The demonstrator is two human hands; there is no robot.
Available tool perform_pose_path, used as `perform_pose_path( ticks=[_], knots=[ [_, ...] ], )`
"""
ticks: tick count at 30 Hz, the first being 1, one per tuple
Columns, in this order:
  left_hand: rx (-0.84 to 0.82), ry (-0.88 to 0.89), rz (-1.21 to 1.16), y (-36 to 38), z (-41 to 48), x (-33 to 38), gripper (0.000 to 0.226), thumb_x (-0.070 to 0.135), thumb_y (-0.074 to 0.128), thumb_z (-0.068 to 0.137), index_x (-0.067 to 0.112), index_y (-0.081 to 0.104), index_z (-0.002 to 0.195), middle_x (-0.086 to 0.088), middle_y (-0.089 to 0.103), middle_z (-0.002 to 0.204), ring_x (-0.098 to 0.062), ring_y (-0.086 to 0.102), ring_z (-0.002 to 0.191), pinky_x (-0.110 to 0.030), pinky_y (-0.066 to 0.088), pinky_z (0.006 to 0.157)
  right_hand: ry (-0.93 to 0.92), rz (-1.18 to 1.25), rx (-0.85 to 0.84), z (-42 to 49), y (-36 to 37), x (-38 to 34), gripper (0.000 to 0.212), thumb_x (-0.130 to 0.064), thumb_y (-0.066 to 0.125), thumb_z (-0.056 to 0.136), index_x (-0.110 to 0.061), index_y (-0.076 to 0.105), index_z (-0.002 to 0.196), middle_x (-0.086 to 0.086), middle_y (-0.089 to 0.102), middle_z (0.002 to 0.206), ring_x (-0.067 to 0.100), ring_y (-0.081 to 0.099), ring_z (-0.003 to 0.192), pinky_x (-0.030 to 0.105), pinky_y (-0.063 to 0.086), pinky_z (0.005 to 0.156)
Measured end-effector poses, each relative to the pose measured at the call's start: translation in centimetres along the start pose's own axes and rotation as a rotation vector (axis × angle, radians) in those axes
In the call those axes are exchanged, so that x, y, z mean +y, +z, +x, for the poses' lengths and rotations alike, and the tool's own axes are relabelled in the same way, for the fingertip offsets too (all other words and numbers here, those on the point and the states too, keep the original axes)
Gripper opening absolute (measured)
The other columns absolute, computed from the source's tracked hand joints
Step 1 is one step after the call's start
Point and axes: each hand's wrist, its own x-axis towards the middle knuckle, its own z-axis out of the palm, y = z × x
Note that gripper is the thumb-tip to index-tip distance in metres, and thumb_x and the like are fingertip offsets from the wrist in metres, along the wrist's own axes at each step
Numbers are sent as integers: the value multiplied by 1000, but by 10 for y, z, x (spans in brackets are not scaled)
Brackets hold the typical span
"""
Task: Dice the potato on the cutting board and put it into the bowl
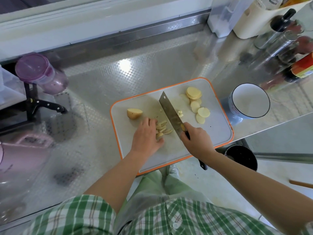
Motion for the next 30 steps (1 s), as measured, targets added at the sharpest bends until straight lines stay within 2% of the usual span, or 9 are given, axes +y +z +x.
perform_pose_path(
  ticks=[3,9,12,14,17,20,25,30],
  knots=[
    [-4,-25,-10,1,1,-3,48,21,72,70,12,53,112,-6,47,108,-23,50,101,-30,47,81,-12,3,-10,-1,4,-1,19,-21,46,93,-12,40,78,8,45,55,23,37,49,30,29,46],
    [24,1,-93,2,3,-3,46,-2,71,73,11,54,114,-9,54,107,-26,55,97,-33,47,84,-30,10,-14,-1,5,-4,17,-20,46,93,-10,42,79,9,46,56,25,39,49,34,34,48],
    [44,0,-131,3,7,1,48,-9,67,74,11,55,116,-9,58,104,-26,57,94,-36,50,83,-35,13,-16,-1,2,-3,17,-20,46,93,-10,44,80,12,50,58,31,47,52,36,37,49],
    [52,-3,-160,5,10,3,48,-11,65,75,13,55,116,-7,59,100,-24,58,91,-35,50,80,-41,11,-24,-2,2,-3,17,-20,46,93,-11,43,79,10,48,57,28,44,51,34,34,48],
    [62,15,-235,3,13,7,41,-7,63,78,13,56,113,-6,60,95,-23,57,87,-36,49,77,-40,10,-28,-1,2,-3,16,-20,46,92,-10,42,79,12,49,57,26,41,50,34,34,47],
    [77,36,-230,-2,15,6,36,0,65,78,12,58,111,-8,55,105,-24,55,94,-37,49,79,-36,19,-20,0,3,-1,16,-20,45,92,-9,45,81,13,51,59,33,48,53,40,40,49],
    [-17,180,-9,1,3,-5,64,28,76,71,8,53,128,-8,48,119,-24,49,109,-36,49,92,-39,32,-23,-2,5,0,16,-21,44,93,-10,46,82,11,50,57,31,49,53,42,42,50],
    [52,79,-57,4,7,5,38,23,74,78,13,61,113,-5,52,107,-22,50,102,-32,49,84,-35,47,-22,-2,3,-2,16,-18,45,92,-9,43,79,11,47,55,32,45,51,38,36,48]
  ],
)
